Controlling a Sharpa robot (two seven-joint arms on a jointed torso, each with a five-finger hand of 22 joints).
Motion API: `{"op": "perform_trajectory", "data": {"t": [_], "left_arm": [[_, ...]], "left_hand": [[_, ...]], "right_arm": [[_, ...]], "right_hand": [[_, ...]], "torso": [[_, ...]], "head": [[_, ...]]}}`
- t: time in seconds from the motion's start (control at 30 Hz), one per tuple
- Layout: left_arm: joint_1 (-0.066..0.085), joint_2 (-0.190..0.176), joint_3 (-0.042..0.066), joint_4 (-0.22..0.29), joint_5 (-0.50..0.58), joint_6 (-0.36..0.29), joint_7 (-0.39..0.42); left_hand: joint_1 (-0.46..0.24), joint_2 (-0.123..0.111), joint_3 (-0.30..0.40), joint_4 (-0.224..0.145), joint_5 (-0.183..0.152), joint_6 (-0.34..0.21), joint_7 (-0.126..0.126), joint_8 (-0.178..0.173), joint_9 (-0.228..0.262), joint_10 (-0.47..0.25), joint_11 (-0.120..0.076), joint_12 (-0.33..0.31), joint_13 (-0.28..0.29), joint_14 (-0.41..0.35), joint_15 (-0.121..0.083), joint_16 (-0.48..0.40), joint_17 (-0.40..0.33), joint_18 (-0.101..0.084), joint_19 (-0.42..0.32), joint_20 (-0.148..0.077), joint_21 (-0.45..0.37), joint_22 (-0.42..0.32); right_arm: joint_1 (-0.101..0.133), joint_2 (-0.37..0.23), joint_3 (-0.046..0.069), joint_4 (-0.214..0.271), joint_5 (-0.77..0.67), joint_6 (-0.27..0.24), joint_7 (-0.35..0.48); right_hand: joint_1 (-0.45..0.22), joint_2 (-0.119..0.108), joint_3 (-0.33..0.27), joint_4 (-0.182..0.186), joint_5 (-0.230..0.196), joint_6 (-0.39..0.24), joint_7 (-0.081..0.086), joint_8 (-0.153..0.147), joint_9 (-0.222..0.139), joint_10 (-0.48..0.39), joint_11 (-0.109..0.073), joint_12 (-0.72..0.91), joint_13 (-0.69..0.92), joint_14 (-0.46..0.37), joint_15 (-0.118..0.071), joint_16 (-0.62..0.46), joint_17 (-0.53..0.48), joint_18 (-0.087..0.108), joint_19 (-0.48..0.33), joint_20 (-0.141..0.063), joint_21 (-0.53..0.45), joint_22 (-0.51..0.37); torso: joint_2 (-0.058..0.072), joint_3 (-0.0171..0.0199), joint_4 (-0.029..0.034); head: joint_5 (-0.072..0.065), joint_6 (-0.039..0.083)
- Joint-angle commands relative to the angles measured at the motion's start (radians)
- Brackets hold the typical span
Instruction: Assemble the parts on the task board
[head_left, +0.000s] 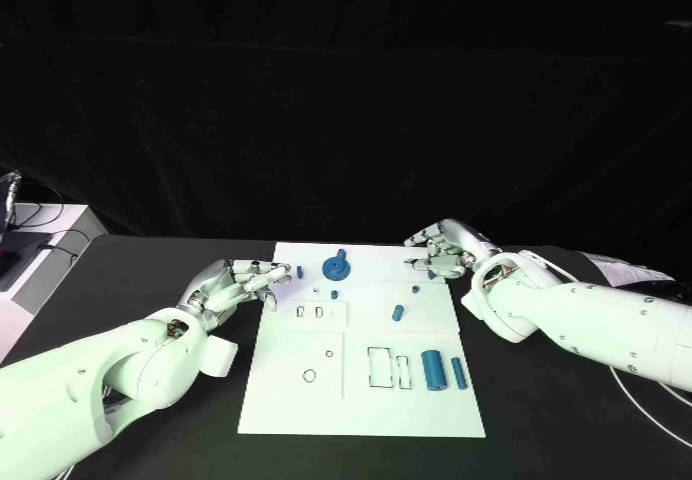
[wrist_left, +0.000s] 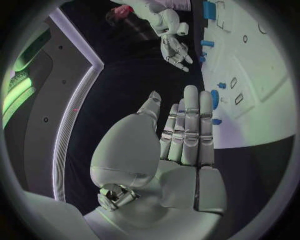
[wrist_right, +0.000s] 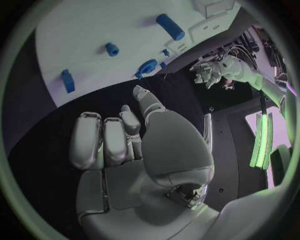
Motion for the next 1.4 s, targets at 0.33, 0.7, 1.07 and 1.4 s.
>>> {"op": "perform_trajectory", "data": {"t": [0.33,0.7,1.07,1.4], "left_arm": [[-0.021,-0.001,0.001,0.003,-0.002,0.013,0.012],[-0.027,0.001,0.001,0.001,-0.002,0.015,0.012],[-0.029,-0.001,0.001,0.001,-0.002,0.016,0.012],[-0.029,0.0,0.002,0.002,-0.002,0.017,0.012]], "left_hand": [[-0.001,0.011,0.001,-0.008,-0.001,-0.006,-0.003,-0.004,0.001,-0.007,0.001,-0.003,0.001,-0.005,-0.001,0.003,-0.001,0.017,-0.01,0.0,0.006,-0.002],[-0.001,0.011,0.001,-0.008,-0.001,-0.006,-0.003,-0.004,0.001,-0.007,0.001,-0.003,0.001,-0.005,-0.001,0.003,-0.001,0.017,-0.01,0.0,0.006,-0.002],[-0.001,0.011,0.001,-0.008,-0.001,-0.006,-0.003,-0.004,0.001,-0.007,0.001,-0.003,0.001,-0.005,-0.001,0.003,-0.001,0.017,-0.01,0.0,0.006,-0.002],[-0.001,0.011,0.001,-0.008,-0.001,-0.006,-0.003,-0.004,0.001,-0.007,0.001,-0.003,0.001,-0.005,-0.001,0.003,-0.001,0.017,-0.01,0.0,0.006,-0.002]], "right_arm": [[0.001,-0.067,-0.001,-0.066,0.137,0.151,0.161],[-0.013,-0.042,-0.004,-0.119,0.03,0.14,0.102],[-0.025,-0.003,-0.005,-0.159,-0.008,0.126,0.07],[-0.035,0.03,-0.005,-0.198,-0.013,0.143,0.056]], "right_hand": [[0.035,-0.006,-0.002,-0.029,-0.008,0.008,0.0,-0.002,-0.001,-0.005,-0.003,-0.005,-0.003,-0.002,0.0,-0.003,0.007,0.01,0.044,0.001,0.004,0.166],[0.036,-0.007,-0.008,-0.031,-0.021,0.003,0.001,-0.002,-0.001,-0.006,-0.002,-0.007,-0.005,-0.002,0.001,-0.005,0.008,0.01,0.044,0.002,0.004,0.166],[0.039,-0.013,-0.015,-0.03,-0.024,-0.01,0.004,-0.002,-0.001,-0.009,0.0,-0.01,-0.008,-0.002,0.003,-0.007,0.01,0.011,0.044,0.003,0.002,0.166],[0.04,-0.013,-0.017,-0.029,-0.025,-0.013,0.005,-0.002,-0.001,-0.01,0.001,-0.01,-0.009,-0.002,0.003,-0.008,0.009,0.011,0.044,0.004,0.001,0.166]], "torso": [[-0.011,0.0204,-0.0172],[-0.01,0.0197,-0.0162],[-0.009,0.0178,-0.0157],[-0.011,0.0161,-0.0154]], "head": [[0.0,-0.005],[0.0,-0.014],[-0.002,-0.024],[-0.002,-0.033]]}}
